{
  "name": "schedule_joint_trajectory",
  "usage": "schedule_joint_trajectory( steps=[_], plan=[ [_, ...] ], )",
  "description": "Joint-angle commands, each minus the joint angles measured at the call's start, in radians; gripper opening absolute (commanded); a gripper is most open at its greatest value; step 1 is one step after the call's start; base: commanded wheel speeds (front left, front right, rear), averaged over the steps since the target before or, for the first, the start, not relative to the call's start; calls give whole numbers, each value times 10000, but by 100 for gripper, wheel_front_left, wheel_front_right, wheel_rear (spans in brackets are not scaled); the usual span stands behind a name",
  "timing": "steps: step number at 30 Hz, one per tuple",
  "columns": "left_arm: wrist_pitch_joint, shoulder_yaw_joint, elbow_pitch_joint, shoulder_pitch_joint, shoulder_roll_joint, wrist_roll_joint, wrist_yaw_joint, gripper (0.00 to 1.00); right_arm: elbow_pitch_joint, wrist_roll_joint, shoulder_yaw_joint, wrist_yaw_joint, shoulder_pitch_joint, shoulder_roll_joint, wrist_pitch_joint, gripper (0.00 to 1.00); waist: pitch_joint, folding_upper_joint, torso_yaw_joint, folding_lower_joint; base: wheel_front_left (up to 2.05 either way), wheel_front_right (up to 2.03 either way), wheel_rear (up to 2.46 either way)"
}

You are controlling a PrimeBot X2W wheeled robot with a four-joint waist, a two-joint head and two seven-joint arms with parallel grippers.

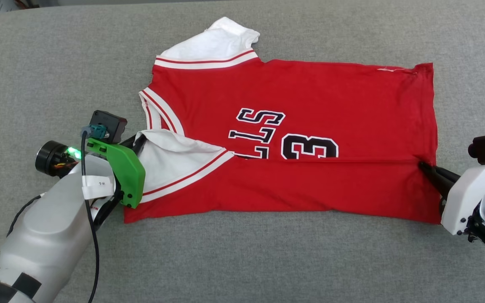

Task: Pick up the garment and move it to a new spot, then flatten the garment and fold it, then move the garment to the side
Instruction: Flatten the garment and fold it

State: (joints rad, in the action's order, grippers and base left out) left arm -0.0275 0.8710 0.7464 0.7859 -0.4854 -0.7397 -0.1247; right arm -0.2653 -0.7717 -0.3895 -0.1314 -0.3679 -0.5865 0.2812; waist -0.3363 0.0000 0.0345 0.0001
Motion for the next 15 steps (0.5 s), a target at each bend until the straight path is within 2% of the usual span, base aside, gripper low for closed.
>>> schedule_joint_trajectory(
  steps=[1,8,9,10,15],
  plan=[
    [-55,92,228,167,95,-85,-34,0,-221,85,-117,7,-210,3,-104,0,-109,0,46,-1,0,0,0],
    [-280,719,986,96,369,-537,-55,0,-967,-189,-720,7,-541,70,-503,0,-8,0,72,-1,0,0,0],
    [-309,792,1050,72,381,-657,-56,31,-988,-243,-776,7,-549,60,-600,31,72,0,54,-1,0,0,0],
    [-370,852,1100,82,365,-700,-56,100,-963,-276,-815,7,-546,44,-714,100,160,0,28,-1,0,0,0],
    [-727,1073,970,235,71,-1002,-58,100,-516,-486,-827,7,-168,-200,-1336,100,817,0,-200,-1,0,0,0]
  ],
)
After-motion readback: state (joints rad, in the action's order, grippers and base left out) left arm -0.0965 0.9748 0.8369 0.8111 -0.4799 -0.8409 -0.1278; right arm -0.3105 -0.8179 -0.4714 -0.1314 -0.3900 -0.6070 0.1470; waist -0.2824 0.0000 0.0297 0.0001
